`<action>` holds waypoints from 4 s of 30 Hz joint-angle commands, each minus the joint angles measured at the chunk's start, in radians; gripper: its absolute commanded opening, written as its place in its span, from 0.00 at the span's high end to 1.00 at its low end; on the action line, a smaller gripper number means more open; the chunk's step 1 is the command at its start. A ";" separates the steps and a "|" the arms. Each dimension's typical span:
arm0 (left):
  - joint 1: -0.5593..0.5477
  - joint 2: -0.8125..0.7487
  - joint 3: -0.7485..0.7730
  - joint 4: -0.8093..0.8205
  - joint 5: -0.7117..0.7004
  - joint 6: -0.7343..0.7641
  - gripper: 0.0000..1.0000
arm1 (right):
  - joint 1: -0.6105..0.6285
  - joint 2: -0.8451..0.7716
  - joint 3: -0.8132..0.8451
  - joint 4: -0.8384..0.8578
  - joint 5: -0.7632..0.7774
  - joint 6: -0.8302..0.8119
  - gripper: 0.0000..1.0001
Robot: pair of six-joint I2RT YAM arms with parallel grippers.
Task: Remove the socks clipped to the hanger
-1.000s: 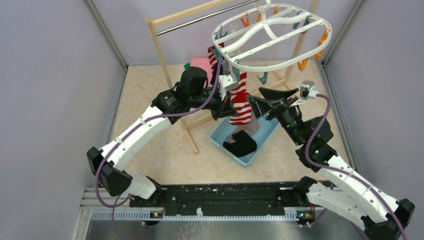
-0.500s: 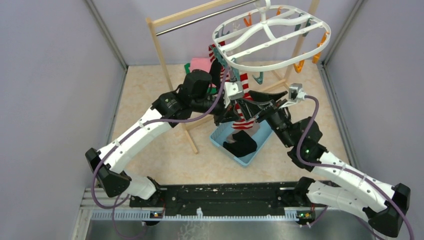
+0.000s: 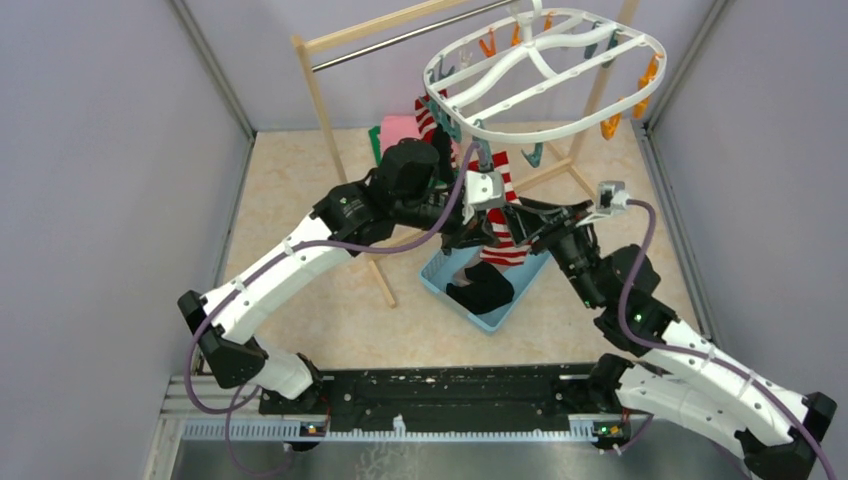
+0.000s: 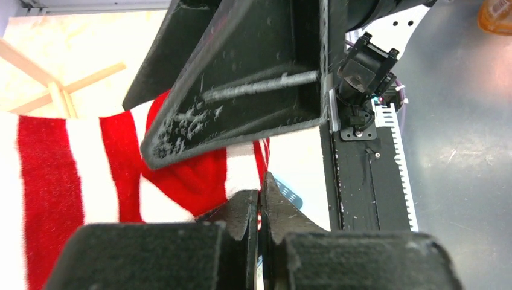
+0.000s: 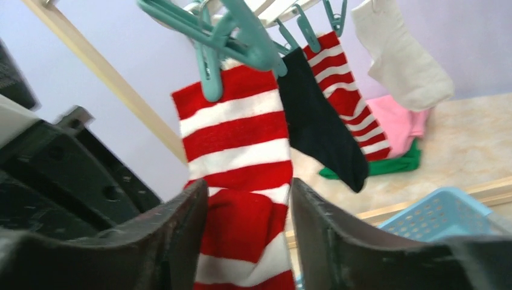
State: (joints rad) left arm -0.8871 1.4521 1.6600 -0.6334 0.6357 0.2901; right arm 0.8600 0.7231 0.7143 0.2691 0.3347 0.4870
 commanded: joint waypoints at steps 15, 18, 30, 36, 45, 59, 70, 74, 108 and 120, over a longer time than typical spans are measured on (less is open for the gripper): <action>0.139 -0.008 0.022 0.122 -0.121 -0.282 0.01 | -0.093 -0.135 -0.026 -0.100 -0.028 0.124 1.00; 0.227 -0.001 0.029 0.216 -0.012 -0.379 0.01 | -0.112 -0.130 -0.030 -0.107 -0.058 0.153 1.00; 0.249 0.089 0.097 0.424 0.201 -0.511 0.01 | -0.135 -0.110 -0.023 -0.077 -0.159 0.226 1.00; 0.246 0.101 0.104 0.453 0.196 -0.559 0.01 | -0.136 -0.078 -0.022 -0.053 -0.204 0.244 1.00; 0.247 0.086 0.075 0.466 0.061 -0.653 0.01 | -0.137 0.001 -0.022 0.010 -0.299 0.284 1.00; 0.247 0.116 0.114 0.424 -0.086 -0.687 0.15 | -0.137 0.079 -0.010 0.068 -0.332 0.298 1.00; 0.248 0.119 0.116 0.435 -0.106 -0.677 0.79 | -0.136 0.098 -0.028 0.098 -0.357 0.302 1.00; 0.249 0.116 0.119 0.433 -0.120 -0.665 0.98 | -0.137 0.085 -0.034 0.056 -0.339 0.267 1.00; 0.247 0.111 0.120 0.435 -0.082 -0.615 1.00 | -0.085 0.310 -0.153 0.272 0.118 -0.091 0.27; 0.244 0.114 0.119 0.446 -0.046 -0.626 1.00 | -0.047 0.615 -0.177 0.946 -0.110 -0.499 0.19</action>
State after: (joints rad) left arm -0.6384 1.5642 1.7458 -0.2386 0.5575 -0.3397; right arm 0.8051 1.1805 0.4740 0.9188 0.3325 0.1787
